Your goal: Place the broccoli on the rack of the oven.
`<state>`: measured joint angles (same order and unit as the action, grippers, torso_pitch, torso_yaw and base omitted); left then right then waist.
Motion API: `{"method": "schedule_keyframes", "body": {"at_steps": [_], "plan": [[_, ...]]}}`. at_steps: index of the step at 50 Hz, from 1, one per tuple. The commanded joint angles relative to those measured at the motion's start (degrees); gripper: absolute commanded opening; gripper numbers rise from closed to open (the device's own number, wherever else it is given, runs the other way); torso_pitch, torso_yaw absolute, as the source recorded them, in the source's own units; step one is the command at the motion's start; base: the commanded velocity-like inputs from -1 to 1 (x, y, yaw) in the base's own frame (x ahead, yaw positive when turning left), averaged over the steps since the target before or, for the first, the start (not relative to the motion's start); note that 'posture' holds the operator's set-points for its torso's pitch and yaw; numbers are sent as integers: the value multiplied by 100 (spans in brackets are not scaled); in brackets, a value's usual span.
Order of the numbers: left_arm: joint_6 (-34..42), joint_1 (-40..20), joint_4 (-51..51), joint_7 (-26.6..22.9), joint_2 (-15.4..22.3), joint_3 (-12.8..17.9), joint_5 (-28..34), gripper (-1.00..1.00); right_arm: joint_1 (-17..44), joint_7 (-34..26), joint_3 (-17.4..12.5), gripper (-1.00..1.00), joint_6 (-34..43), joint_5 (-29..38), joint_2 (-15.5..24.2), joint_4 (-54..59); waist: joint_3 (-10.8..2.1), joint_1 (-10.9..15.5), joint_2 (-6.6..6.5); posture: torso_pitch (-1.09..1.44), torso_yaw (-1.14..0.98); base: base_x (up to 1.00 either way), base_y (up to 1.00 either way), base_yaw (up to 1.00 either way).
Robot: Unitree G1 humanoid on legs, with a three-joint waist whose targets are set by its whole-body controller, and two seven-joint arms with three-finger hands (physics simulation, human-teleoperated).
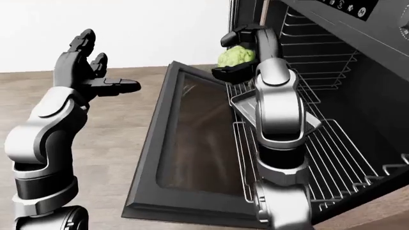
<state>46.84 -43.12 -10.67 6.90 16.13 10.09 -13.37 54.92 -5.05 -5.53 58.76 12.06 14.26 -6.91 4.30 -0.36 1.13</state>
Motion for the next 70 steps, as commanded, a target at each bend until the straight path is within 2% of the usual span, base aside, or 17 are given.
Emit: {"method": "schedule_keyframes", "body": {"at_steps": [1, 3, 4, 7, 8, 9, 10, 13, 14, 15, 17, 19, 20, 21, 24, 42, 70], "plan": [[-161, -118, -134, 12, 71, 80, 27, 100, 204, 21, 9, -100, -236, -12, 6, -222, -165, 38, 63, 0, 0, 0, 0, 0], [-248, -68, -87, -10, 64, 74, 46, 100, 122, 51, 5, -100, -289, -18, -17, -201, -176, 16, 12, 0, 0, 0, 0, 0], [-222, -67, -112, -8, 69, 84, 40, 100, 97, 64, 1, -100, -292, -26, -35, -205, -280, 36, -6, 0, 0, 0, -23, 0], [-155, -44, -205, 2, 73, 100, 22, 100, 125, 60, 1, -100, -270, -37, -23, -213, -312, -6, -577, 0, 0, 0, -35, 0], [-173, -31, -200, -1, 74, 102, 23, 100, 124, 57, 6, -100, -275, -40, -19, -211, -380, -55, -632, 0, 0, 0, -35, 0], [-164, -32, -213, 3, 72, 104, 18, 100, 135, 51, 11, -100, -250, -37, -13, -231, -343, 30, -504, 0, 0, 0, -35, 0], [-165, -33, -216, 4, 71, 103, 17, 100, 147, 40, 13, -100, -230, -36, -3, -245, -370, 1, -589, 0, 0, 0, -34, 0], [-219, -8, -178, 4, 51, 86, 30, 100, 137, 41, 6, -100, -272, -40, -2, -206, -471, 48, -481, 0, 0, 0, -27, 0], [-221, -8, -177, 4, 49, 87, 29, 100, 133, 42, 6, -100, -281, -41, -4, -202, -466, 57, -437, 0, 0, 0, -21, 0], [-142, -48, -219, 32, 44, 81, 21, 100, 139, 44, 4, -100, -283, -42, -4, -196, -348, 80, -372, 0, 0, 0, -3, 0], [-89, -47, -268, 43, 45, 81, 14, 100, 108, 49, 12, -100, -288, -41, -15, -218, -233, 149, -146, 0, 0, 0, 0, 0], [-129, -43, -229, 25, 59, 91, 19, 100, 150, 30, 10, -100, -251, -28, 14, -231, -314, 198, 287, 0, 0, 0, 0, 0], [-108, -64, -234, 32, 61, 94, 15, 100, 180, 20, 9, -100, -234, -23, 30, -226, -196, 149, -50, 0, 0, 0, 0, 0], [-87, -75, -246, 37, 61, 95, 8, 100, 191, 15, 10, -100, -226, -17, 37, -224, -232, 144, -50, 0, 0, 0, 0, 0], [-181, -111, -132, 21, 54, 71, 24, 100, 197, -17, -7, -100, -221, 37, 113, -171, -291, 99, -230, 0, 0, 0, 0, 0], [-221, -46, -129, 8, 64, 93, 14, 100, -24, 130, -274, -100, -794, -9, 482, 589, -392, 61, -148, 0, 0, 0, 0, 0], [-363, 39, -34, -36, 70, 104, 31, 100, -481, 417, -508, -100, -1730, 93, 784, 1666, -366, 75, -101, 0, 0, 0, 0, 0]]}}
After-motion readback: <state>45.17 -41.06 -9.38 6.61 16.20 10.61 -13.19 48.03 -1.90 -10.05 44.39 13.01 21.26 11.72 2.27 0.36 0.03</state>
